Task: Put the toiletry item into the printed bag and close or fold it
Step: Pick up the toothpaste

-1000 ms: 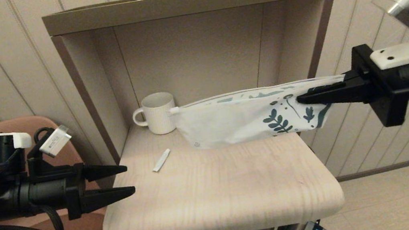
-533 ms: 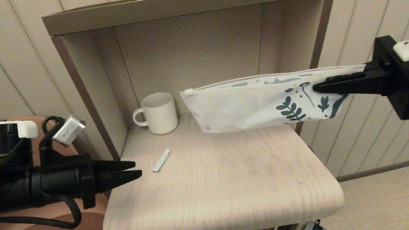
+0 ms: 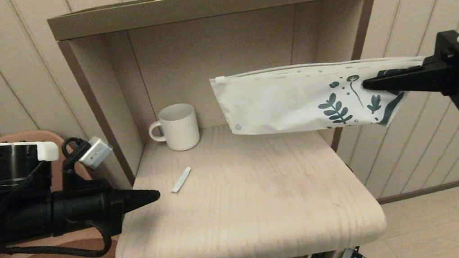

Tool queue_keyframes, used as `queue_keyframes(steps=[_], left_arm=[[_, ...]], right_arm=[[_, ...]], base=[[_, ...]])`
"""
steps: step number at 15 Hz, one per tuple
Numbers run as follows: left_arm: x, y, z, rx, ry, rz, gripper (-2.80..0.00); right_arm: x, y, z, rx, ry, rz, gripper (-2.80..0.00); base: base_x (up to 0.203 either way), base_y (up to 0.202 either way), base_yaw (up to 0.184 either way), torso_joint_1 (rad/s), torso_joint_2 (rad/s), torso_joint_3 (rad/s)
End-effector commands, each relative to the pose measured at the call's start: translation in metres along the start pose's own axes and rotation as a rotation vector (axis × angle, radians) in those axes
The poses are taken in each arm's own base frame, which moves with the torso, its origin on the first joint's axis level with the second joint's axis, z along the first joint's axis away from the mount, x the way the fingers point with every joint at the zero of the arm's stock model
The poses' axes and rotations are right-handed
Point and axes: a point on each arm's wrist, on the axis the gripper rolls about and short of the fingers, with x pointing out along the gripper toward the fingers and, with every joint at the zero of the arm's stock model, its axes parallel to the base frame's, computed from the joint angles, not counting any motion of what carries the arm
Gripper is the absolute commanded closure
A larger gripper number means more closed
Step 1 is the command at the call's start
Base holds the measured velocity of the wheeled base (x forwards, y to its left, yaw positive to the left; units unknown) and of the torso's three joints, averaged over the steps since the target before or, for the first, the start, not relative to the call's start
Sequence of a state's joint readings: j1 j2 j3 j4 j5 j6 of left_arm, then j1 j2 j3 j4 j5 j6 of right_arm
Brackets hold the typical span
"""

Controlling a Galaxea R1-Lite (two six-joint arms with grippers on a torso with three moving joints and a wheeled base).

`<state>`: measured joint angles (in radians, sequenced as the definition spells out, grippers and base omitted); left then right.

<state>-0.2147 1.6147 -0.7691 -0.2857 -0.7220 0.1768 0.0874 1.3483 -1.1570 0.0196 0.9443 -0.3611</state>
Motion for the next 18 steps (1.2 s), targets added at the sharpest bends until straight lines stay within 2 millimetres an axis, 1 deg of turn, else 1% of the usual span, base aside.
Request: queue_keyframes(steps=[1, 3, 5, 6, 10, 14, 18], left_arm=[[0.011, 0.003, -0.003, -0.002, 0.015, -0.005, -2.8], [0.019, 0.004, -0.002, 0.001, 0.01, 0.011, -2.8], [0.032, 0.005, -0.002, 0.006, 0.012, 0.037, -2.8], [0.035, 0.003, -0.001, 0.016, 0.006, 0.038, -2.8], [0.031, 0.0, 0.004, 0.01, -0.014, 0.043, -2.8], [0.031, -0.001, 0.004, 0.013, -0.013, 0.042, -2.8], [0.029, -0.002, 0.005, 0.016, -0.017, 0.044, -2.8]], right_arm=[[0.002, -0.003, -0.003, 0.01, 0.004, 0.006, 0.0], [0.005, -0.005, -0.006, 0.02, 0.012, 0.01, 0.0], [0.006, -0.007, -0.007, 0.022, 0.014, 0.011, 0.0], [0.006, -0.006, -0.006, 0.02, 0.012, 0.009, 0.0], [0.005, -0.005, -0.007, 0.021, 0.013, 0.008, 0.0], [0.002, -0.01, -0.01, 0.031, 0.022, -0.013, 0.0], [0.001, -0.01, -0.011, 0.03, 0.02, -0.011, 0.0]], base=[[0.0, 0.0, 0.0, 0.0, 0.0, 0.0], [0.0, 0.0, 0.0, 0.0, 0.0, 0.0], [0.0, 0.0, 0.0, 0.0, 0.0, 0.0], [0.0, 0.0, 0.0, 0.0, 0.0, 0.0], [0.0, 0.0, 0.0, 0.0, 0.0, 0.0], [0.0, 0.0, 0.0, 0.0, 0.0, 0.0], [0.0, 0.0, 0.0, 0.0, 0.0, 0.0]])
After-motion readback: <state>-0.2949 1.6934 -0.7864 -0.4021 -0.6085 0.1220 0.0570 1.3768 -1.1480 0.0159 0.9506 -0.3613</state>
